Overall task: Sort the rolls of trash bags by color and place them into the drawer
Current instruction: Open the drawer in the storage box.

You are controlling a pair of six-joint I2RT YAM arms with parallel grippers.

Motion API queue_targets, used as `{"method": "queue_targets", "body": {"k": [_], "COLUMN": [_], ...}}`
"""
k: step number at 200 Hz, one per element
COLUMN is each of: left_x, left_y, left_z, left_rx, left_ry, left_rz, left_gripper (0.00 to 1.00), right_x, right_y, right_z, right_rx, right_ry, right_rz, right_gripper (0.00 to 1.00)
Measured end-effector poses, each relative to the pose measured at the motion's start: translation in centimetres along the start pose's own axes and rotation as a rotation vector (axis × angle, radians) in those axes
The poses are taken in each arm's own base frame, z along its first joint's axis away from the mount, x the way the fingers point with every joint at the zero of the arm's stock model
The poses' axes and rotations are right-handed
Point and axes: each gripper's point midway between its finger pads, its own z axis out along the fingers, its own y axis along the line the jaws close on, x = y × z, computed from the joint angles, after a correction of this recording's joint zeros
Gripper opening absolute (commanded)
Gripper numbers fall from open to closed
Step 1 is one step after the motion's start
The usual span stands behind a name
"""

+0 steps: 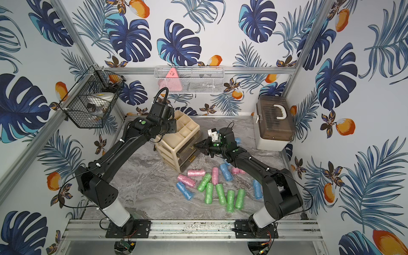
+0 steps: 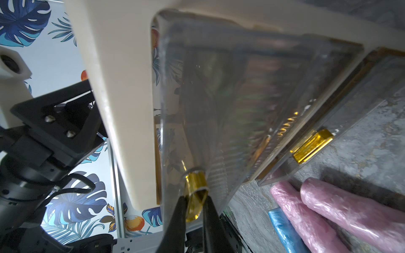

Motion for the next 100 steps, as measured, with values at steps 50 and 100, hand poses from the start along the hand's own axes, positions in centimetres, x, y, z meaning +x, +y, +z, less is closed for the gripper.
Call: {"method": "queue_targets", "body": {"k": [50,100], "left_x": [0.0,0.0], "left_y": [0.1,0.1], "left_z": [0.0,0.1], "left_rx": [-0.005,-0.004], "left_ry": [-0.001,-0.003], "left_rz": [0.003,0.002], "left_gripper": [0.56,0.56], "right_x": [0.4,0.7], "right_y": [-0.7,-1.4], "right_z": [-2.2,-4.3], "right_rx": [0.026,0.053], "right_ry": [-0.006,-0.019], "right_rz": [0.005,0.015], "right_gripper": [0.11,0.11]}}
